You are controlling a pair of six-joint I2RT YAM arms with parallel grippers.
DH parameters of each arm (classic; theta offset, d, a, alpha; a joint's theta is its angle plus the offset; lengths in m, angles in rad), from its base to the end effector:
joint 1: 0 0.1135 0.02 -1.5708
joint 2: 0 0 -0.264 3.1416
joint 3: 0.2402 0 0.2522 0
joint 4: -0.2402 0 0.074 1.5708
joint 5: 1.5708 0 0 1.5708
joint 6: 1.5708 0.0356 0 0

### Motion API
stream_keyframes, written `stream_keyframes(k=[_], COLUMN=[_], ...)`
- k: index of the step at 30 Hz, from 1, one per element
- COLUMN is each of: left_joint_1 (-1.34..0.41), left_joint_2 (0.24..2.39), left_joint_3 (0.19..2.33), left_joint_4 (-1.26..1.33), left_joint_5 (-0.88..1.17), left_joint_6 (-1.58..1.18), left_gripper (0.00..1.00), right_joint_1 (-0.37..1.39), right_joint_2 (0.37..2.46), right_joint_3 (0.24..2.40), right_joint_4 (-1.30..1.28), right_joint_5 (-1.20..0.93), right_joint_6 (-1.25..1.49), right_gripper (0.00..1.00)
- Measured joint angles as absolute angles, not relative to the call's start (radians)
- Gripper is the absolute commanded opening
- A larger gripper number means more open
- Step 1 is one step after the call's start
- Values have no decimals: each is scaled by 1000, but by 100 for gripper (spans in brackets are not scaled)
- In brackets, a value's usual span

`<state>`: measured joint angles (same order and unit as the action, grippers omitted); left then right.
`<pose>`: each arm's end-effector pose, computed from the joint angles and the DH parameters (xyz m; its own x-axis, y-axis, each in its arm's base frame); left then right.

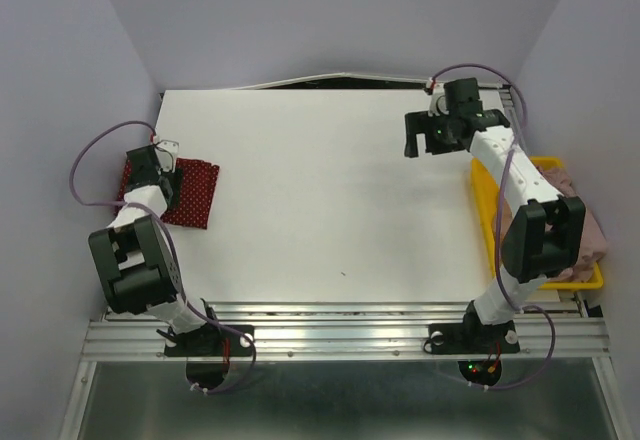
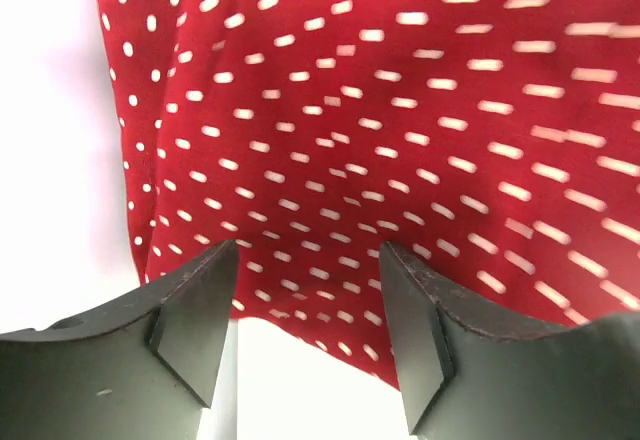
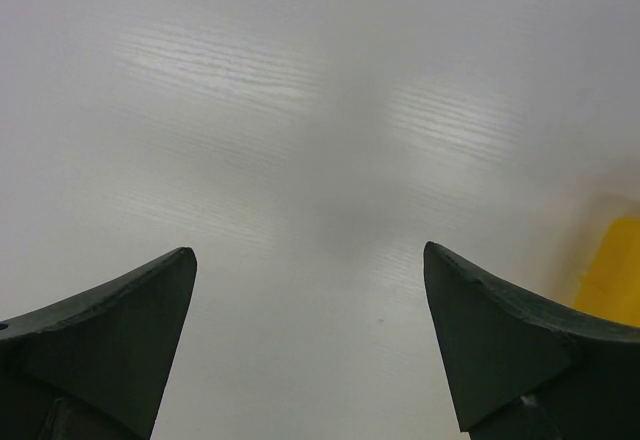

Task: Fold and stack the skirts
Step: Neatly place the folded skirt to the corner, then grab the skirt from the pile

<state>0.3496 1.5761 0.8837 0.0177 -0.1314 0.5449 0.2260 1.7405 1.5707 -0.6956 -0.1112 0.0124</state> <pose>0.3118 0.1186 0.1990 -0.7277 0.2817 -0.6254 -0.0684 0.8775 0.4748 0.3763 0.0906 0.3082 -0.7456 -0.1588 -0.6472 -0.2836 0.9545 0.0925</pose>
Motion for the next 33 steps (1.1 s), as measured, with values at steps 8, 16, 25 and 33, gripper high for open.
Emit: stream_keyframes(k=[8, 16, 25, 33], left_joint_1=[120, -123, -154, -158], left_joint_2=[1352, 1293, 1340, 1337], left_joint_3=[1082, 1135, 1135, 1132], left_joint_4=[-227, -334, -382, -386], left_joint_5=[40, 174, 221, 220], left_joint_6=[553, 526, 463, 445], left_gripper=[85, 87, 86, 86], right_joint_1=[-111, -471, -735, -772], right_joint_2=[1582, 1388, 1387, 1478], right_joint_3=[1459, 1327, 1253, 1243], right_joint_4=[-796, -899, -942, -929], right_joint_5=[-88, -26, -40, -79], right_joint_6=[-198, -487, -661, -665], right_gripper=[100, 97, 72, 65])
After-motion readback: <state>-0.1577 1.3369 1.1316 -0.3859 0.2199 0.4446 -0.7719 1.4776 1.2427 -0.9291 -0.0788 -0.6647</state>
